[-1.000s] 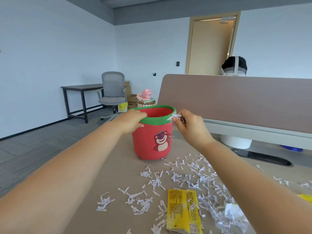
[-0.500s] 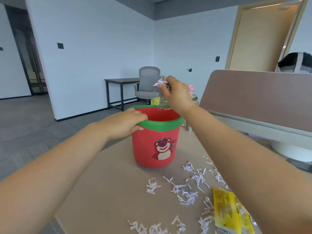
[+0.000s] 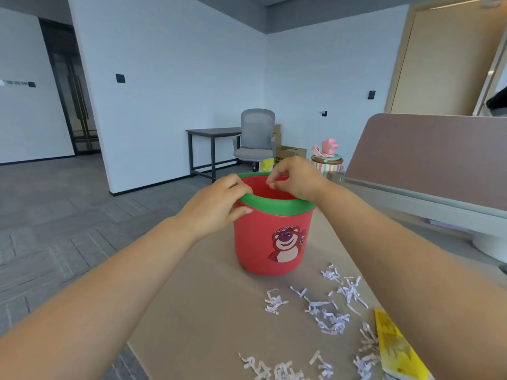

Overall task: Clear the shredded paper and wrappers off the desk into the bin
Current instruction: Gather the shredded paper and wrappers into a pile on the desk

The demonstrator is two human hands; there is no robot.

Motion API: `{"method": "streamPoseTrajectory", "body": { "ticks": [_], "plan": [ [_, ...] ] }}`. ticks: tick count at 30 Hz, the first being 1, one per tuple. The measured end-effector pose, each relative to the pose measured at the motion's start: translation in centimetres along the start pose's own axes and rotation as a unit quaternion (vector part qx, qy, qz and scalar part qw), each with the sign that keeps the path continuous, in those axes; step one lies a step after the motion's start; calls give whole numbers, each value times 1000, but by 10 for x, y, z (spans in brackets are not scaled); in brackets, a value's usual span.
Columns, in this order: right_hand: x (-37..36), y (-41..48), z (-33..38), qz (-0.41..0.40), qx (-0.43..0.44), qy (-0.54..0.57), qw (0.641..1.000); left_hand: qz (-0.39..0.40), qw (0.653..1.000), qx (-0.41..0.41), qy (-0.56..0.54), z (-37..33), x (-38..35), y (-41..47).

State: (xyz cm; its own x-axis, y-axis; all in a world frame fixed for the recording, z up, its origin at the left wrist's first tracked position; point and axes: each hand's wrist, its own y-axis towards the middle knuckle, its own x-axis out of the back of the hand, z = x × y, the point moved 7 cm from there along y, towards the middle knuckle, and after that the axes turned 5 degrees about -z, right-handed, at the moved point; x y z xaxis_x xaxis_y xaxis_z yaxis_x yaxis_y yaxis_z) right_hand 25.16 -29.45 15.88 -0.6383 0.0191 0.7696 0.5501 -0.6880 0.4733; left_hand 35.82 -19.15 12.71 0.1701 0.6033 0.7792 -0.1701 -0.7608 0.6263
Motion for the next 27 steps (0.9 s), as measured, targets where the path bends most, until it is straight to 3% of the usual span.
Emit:
{"method": "streamPoseTrajectory", "body": {
  "ticks": [12,16,19,21,23,25,27],
  "plan": [
    [23,-45,2,-91,27,-31,995,32,998,40,37,-4,-5,-8],
    [37,-98,-4,-151,35,-41,987,-30,998,25,41,-33,1,-30],
    [30,-145,-20,-123,4,-69,990,-85,996,-3,-3,-64,-4,-63],
    [22,-177,-35,-80,-27,-89,992,4,995,38,-91,-79,-28,-90],
    [17,-209,-47,-45,-53,-100,993,189,961,123,-158,-86,-65,-129],
    [17,-238,-55,-26,-80,-104,991,307,932,143,-130,-92,-84,-166],
    [20,-261,-61,-19,-103,-105,989,349,927,121,-71,-102,-88,-183]
  ]
}}
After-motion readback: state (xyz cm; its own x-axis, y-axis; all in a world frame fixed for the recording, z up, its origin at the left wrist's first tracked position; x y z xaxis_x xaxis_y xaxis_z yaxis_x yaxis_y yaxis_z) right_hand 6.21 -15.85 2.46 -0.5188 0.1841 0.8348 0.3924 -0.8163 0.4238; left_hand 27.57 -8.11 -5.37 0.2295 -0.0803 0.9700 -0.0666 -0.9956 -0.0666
